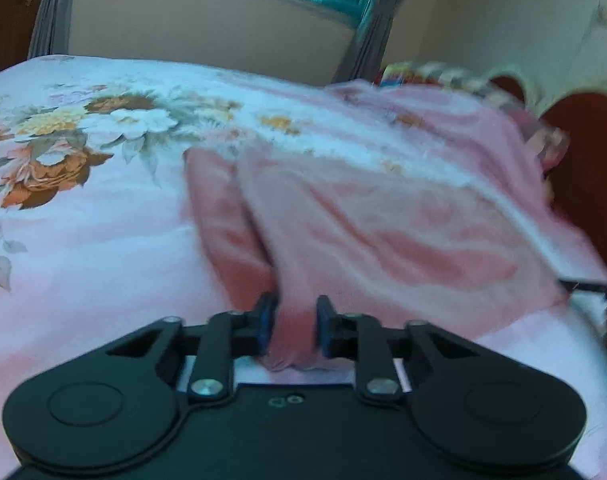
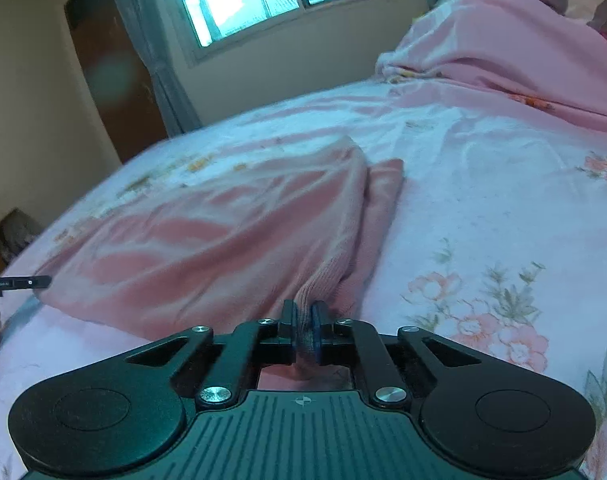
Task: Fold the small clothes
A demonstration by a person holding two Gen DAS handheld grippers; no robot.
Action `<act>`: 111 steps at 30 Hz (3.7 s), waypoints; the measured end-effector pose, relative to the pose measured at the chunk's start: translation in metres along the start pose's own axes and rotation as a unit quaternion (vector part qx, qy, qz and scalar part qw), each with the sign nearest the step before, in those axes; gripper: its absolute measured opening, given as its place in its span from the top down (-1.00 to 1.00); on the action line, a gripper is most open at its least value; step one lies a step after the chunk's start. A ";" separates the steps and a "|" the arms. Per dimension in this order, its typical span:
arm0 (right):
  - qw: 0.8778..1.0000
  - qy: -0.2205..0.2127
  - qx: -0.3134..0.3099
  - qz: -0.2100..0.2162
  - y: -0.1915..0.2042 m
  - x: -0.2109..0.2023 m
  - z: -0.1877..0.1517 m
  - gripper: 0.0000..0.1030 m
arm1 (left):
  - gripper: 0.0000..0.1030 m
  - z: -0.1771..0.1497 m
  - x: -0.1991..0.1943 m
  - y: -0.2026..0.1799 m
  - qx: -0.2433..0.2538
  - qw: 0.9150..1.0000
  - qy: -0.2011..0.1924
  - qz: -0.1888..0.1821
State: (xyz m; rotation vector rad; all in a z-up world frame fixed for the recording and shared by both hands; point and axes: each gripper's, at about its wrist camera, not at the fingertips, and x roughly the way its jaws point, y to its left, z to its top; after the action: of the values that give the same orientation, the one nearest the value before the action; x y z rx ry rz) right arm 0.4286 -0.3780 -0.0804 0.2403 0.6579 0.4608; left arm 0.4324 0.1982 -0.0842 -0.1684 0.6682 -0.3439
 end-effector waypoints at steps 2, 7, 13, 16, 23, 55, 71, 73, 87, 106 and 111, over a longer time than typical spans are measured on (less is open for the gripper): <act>1.000 -0.006 0.009 0.000 -0.002 -0.006 0.002 0.89 | 0.83 0.004 -0.006 0.005 -0.016 1.000 -0.015 -0.016; 1.000 -0.027 0.003 0.001 -0.006 -0.039 0.011 0.91 | 0.86 0.010 -0.027 0.013 -0.006 0.999 -0.023 -0.025; 0.997 0.022 -0.042 -0.058 0.002 -0.012 -0.004 0.89 | 0.06 -0.001 -0.019 0.017 0.021 0.999 0.016 0.036; 0.994 -0.016 -0.048 -0.100 0.009 -0.028 0.001 0.88 | 0.03 0.003 -0.047 0.021 0.011 0.996 -0.021 0.086; 0.992 -0.064 -0.095 -0.060 0.093 0.009 0.025 0.88 | -0.17 0.040 -0.005 -0.087 0.082 0.988 -0.087 0.095; 0.986 0.022 -0.122 -0.113 0.115 0.162 0.067 0.05 | -0.56 0.051 0.150 -0.146 0.111 0.983 -0.005 0.146; 0.985 -0.023 -0.124 -0.119 0.120 0.092 0.059 0.05 | -0.52 0.043 0.092 -0.147 0.128 0.979 -0.033 0.157; 0.986 -0.042 -0.108 -0.122 0.102 0.066 0.057 0.05 | -0.52 0.034 0.062 -0.132 0.132 0.976 -0.042 0.166; 0.998 -0.026 0.027 -0.056 0.012 -0.021 0.008 0.05 | -0.25 -0.004 -0.005 -0.019 -0.018 0.998 -0.035 0.040; 0.997 0.010 -0.028 -0.077 0.009 -0.022 -0.001 0.92 | 0.71 -0.010 -0.018 0.005 -0.005 0.999 0.010 0.033; 0.995 0.011 0.019 -0.092 -0.008 -0.017 0.001 0.11 | -0.38 -0.005 -0.031 0.018 -0.033 0.996 -0.026 0.073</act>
State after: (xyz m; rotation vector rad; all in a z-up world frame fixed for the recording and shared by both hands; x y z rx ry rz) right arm 0.4204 -0.3937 -0.0734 0.2088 0.7046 0.2740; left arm 0.4111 0.2257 -0.0754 -0.1905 0.6367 -0.1768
